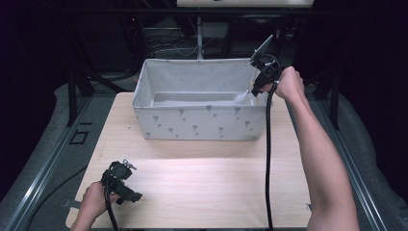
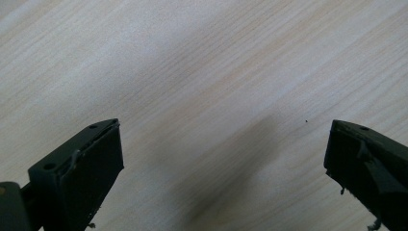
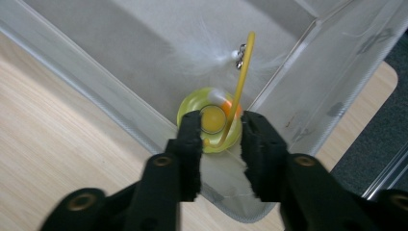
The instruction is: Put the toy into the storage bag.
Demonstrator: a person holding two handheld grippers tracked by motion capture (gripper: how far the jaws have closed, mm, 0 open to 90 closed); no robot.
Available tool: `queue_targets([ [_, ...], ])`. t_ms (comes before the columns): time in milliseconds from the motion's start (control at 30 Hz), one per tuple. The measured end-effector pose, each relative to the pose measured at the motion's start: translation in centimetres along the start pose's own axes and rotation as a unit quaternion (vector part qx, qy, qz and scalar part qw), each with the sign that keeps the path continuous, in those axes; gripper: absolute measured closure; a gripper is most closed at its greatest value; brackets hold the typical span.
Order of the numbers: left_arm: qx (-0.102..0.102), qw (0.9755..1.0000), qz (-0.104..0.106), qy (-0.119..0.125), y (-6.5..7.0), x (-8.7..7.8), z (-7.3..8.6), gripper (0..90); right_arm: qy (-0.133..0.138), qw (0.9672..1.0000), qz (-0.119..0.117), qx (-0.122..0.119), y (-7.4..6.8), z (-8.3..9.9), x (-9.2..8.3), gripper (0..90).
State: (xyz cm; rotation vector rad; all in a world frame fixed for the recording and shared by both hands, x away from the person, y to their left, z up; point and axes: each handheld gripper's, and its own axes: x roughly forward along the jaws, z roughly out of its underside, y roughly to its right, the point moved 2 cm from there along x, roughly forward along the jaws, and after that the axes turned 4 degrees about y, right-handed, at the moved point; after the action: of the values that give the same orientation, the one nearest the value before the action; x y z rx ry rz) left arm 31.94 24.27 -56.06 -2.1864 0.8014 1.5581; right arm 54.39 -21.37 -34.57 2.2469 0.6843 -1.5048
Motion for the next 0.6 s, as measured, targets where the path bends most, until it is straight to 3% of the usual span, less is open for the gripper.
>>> queue_targets([
  [100,0.002,1.0,-0.001,0.0,0.0,0.0,0.0,0.3,0.013,0.9999,0.005,-0.004,-0.4,0.0,-0.8,48.0],
  [167,0.0,1.0,-0.001,0.001,0.0,0.0,0.0,0.3,0.013,0.9999,0.002,-0.003,-0.4,0.0,-1.2,45.0],
  [233,0.0,1.0,-0.001,0.002,0.0,0.0,0.0,0.3,0.032,0.9995,-0.003,-0.003,-0.7,0.1,-2.2,35.9],
  [400,0.002,1.0,-0.002,0.0,0.0,0.0,0.0,0.3,0.049,0.9987,-0.01,-0.005,-1.3,0.3,-3.4,26.3],
  [600,0.001,1.0,-0.001,0.001,0.0,0.0,0.0,0.3,0.062,0.9976,-0.017,-0.028,-3.0,0.9,-5.4,14.6],
])
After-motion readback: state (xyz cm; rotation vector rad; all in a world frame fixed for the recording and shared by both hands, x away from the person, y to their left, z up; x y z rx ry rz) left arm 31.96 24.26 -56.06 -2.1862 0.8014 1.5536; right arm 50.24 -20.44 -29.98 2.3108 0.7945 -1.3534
